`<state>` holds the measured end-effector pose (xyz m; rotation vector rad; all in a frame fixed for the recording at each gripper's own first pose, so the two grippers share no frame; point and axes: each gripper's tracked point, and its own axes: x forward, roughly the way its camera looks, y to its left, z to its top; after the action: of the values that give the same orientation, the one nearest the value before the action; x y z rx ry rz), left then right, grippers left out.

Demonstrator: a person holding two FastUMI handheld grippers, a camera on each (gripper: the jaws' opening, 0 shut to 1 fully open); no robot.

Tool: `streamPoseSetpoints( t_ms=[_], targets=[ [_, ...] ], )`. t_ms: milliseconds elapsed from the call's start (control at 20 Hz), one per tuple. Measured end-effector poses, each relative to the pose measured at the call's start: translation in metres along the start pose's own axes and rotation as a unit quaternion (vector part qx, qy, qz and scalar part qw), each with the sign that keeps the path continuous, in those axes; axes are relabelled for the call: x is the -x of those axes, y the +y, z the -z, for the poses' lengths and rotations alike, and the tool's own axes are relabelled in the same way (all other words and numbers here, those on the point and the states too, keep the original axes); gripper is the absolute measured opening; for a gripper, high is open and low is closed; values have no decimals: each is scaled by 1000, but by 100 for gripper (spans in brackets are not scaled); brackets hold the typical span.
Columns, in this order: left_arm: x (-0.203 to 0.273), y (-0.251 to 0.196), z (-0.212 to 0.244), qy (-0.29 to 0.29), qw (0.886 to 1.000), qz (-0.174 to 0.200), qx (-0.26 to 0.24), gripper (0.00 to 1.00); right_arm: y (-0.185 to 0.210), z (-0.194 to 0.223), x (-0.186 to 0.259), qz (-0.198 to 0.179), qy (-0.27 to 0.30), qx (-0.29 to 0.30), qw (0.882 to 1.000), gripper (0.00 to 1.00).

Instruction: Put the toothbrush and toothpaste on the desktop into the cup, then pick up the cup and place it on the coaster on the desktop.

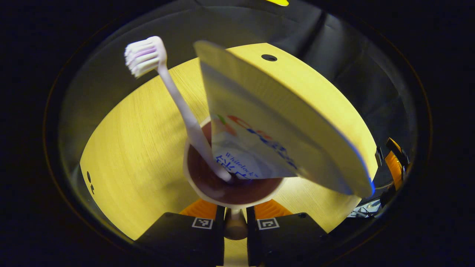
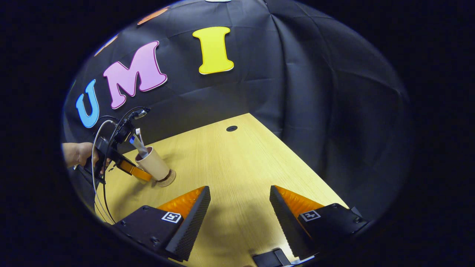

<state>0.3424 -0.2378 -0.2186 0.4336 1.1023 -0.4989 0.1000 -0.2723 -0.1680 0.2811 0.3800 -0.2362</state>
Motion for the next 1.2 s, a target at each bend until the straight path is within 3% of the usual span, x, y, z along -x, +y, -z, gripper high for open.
streamPoseSetpoints(
  t_ms=[550, 600, 800, 1000, 1200],
  targets=[
    [-9, -10, 3, 11, 1000, -13, -2, 33, -13, 9, 16, 10, 2, -10, 1000, 98],
    [-6, -12, 0, 4, 1000, -9, -1, 37, -13, 9, 18, 11, 2, -10, 1000, 98],
    [21, -19, -1, -37, 999, -5, 23, 100, -4, 2, 26, 11, -4, -6, 1000, 98],
    [85, -15, -1, -125, 991, -18, 40, 98, 10, -20, 45, 11, -19, 15, 1000, 99],
    [176, -8, 19, -232, 970, -49, 57, 98, 31, -53, 79, 14, -46, 29, 998, 99]
  ],
)
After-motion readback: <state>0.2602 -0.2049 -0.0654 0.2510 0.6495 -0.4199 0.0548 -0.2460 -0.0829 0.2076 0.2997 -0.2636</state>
